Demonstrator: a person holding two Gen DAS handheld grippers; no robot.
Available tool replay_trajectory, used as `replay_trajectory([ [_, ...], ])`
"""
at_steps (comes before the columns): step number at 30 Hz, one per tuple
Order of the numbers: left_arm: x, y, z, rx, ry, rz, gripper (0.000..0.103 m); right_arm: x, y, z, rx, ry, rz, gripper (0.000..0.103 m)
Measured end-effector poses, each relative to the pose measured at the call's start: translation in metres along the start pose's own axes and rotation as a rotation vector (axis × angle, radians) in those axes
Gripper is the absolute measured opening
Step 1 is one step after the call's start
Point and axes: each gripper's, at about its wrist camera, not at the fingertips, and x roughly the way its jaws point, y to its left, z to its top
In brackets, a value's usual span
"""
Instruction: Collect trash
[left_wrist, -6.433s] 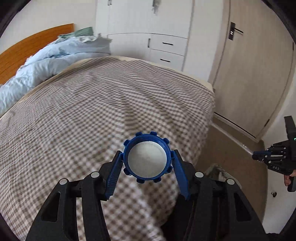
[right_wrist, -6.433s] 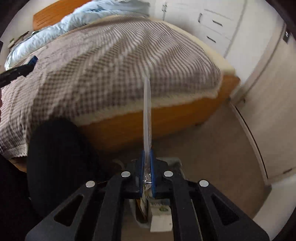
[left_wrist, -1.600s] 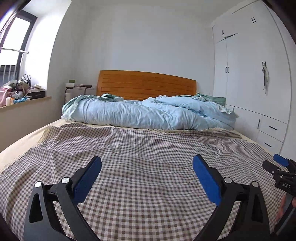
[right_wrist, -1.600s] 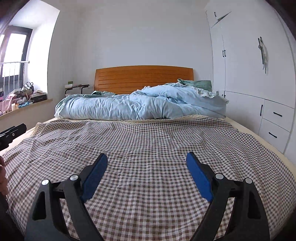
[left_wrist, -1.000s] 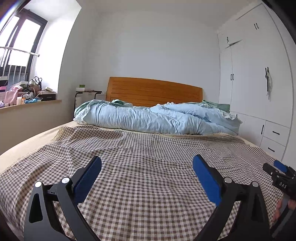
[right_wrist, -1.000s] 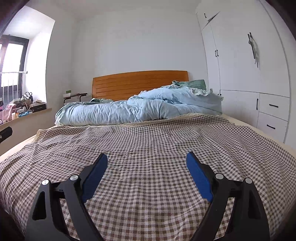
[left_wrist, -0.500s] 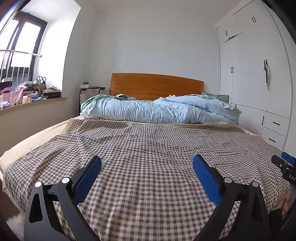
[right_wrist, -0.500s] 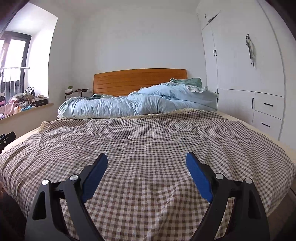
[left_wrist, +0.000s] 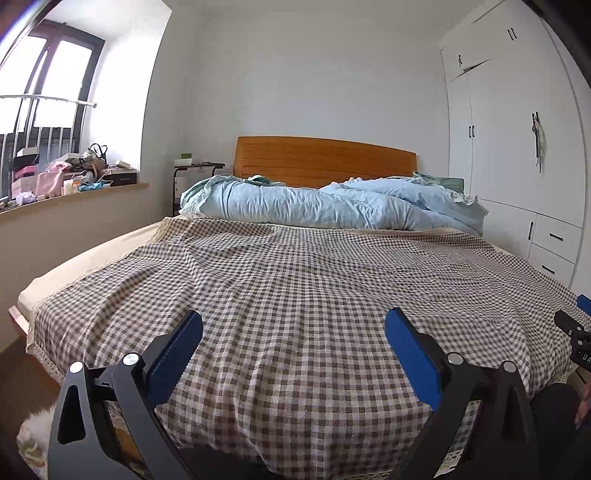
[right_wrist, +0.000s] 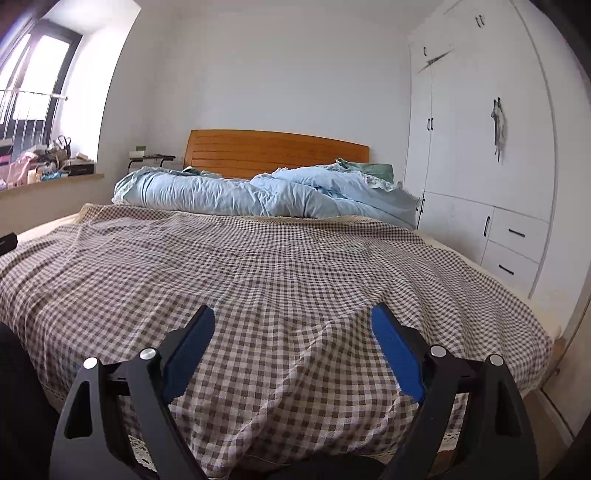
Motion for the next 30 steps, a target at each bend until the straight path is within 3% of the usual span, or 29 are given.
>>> replay_trajectory([
  [4, 0.000, -0.005, -0.002, 0.042, 0.002, 0.017, 0.096, -0.004, 0.007, -0.002, -0.040, -0.013, -0.017, 0.083],
  [10, 0.002, -0.020, -0.005, 0.118, 0.001, -0.020, 0.096, -0.001, -0.006, -0.003, 0.030, 0.007, -0.016, 0.083],
  [30, 0.005, -0.018, -0.004, 0.075, 0.029, -0.022, 0.096, 0.005, -0.015, -0.005, 0.066, 0.043, -0.014, 0.083],
])
